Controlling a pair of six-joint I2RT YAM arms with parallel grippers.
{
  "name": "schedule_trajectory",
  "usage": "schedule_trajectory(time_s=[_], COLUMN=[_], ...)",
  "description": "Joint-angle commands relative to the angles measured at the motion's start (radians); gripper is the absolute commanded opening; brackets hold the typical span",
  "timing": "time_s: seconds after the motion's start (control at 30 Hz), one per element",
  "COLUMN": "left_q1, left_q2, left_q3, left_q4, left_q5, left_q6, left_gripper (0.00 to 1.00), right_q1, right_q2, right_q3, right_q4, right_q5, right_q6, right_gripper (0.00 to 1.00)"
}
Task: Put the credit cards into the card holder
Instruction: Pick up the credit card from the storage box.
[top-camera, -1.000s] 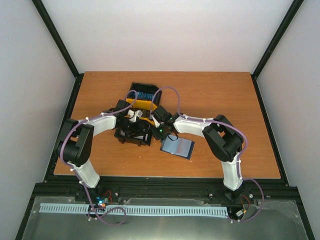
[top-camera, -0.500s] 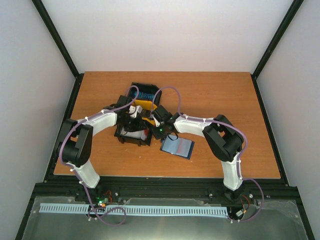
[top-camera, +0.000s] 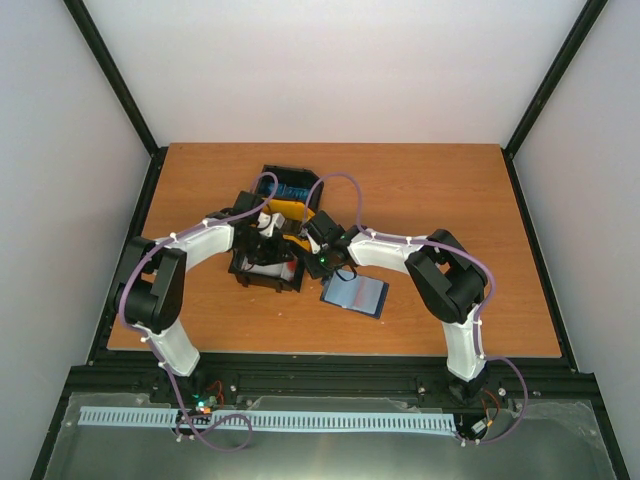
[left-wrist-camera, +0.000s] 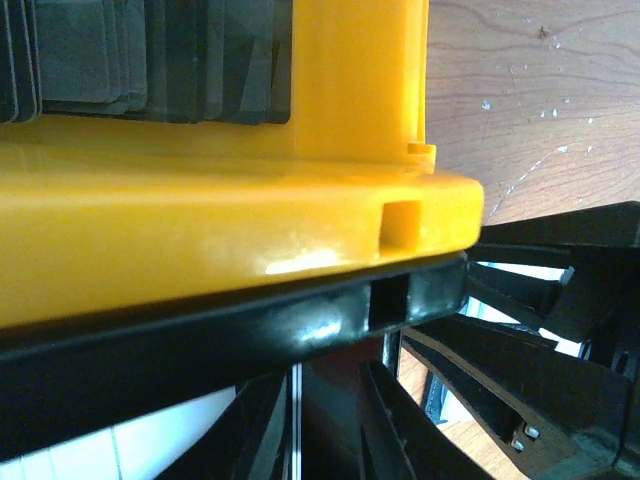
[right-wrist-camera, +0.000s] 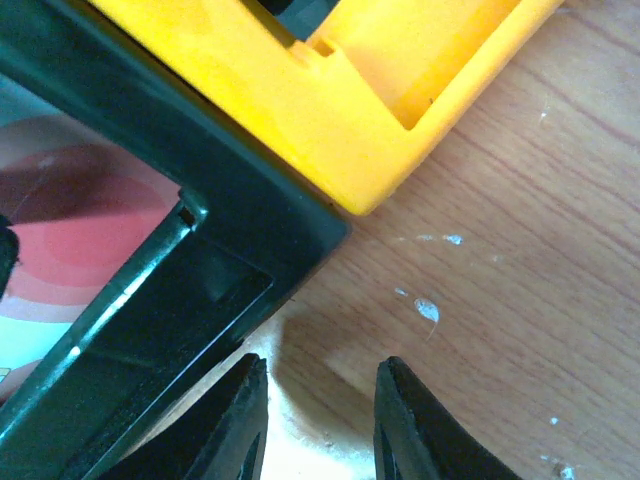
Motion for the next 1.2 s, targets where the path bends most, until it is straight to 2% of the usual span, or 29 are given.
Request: schedule_trajectory(time_s=[0.0,0.1,0.27,0.3,0.47,0.63,0.7,0.8,0.9,1.03,1.17], left_q1=[-0.002,-0.002,-0.002,-0.002,-0.002,-0.002,-0.002,0.0,0.002,0.004,0.004], left_q2=[0.016,0.016,-0.002,-0.012,-0.094,-0.238,-0.317,-0.41,-0.467,-0.47,-0.422], left_q3=[0.017,0.01,0.006,0.011,0.047,0.017,0.006,0.007,0.026,0.087,0.143], left_q4=[-0.013,-0.008,-0.007,-0.012,-0.071,-0.072,-0.058,0.005,0.106,0.229,0.36], left_q5=[0.022,0.006,-0.024,-0.035,-0.091,-0.09,-0.074,-0.017,0.071,0.183,0.351], left_q6=[0.039,0.042,0.05,0.058,0.115,0.155,0.175,0.188,0.177,0.133,0.057], left_gripper=[0.2,0.18,0.02,0.01,0.0,0.0,0.01,0.01,0.01,0.01,0.0], right_q1=[-0.001,-0.002,-0.013,-0.02,-0.067,-0.126,-0.159,-0.219,-0.285,-0.37,-0.383], right_q2=[0.01,0.007,-0.013,-0.021,-0.088,-0.206,-0.26,-0.341,-0.416,-0.491,-0.55], right_q3=[-0.01,-0.013,-0.02,-0.023,-0.024,-0.031,-0.042,-0.048,-0.041,-0.05,-0.073], right_q4=[0.018,0.022,0.026,0.028,0.028,0.018,0.033,0.06,0.104,0.227,0.348], right_q5=[0.015,0.013,0.012,0.008,-0.029,-0.093,-0.182,-0.328,-0.461,-0.675,-0.808], right_q6=[0.008,0.012,0.025,0.029,0.035,0.014,0.014,0.046,0.113,0.208,0.271], right_gripper=[0.3,0.3,0.3,0.3,0.31,0.34,0.28,0.26,0.31,0.4,0.56])
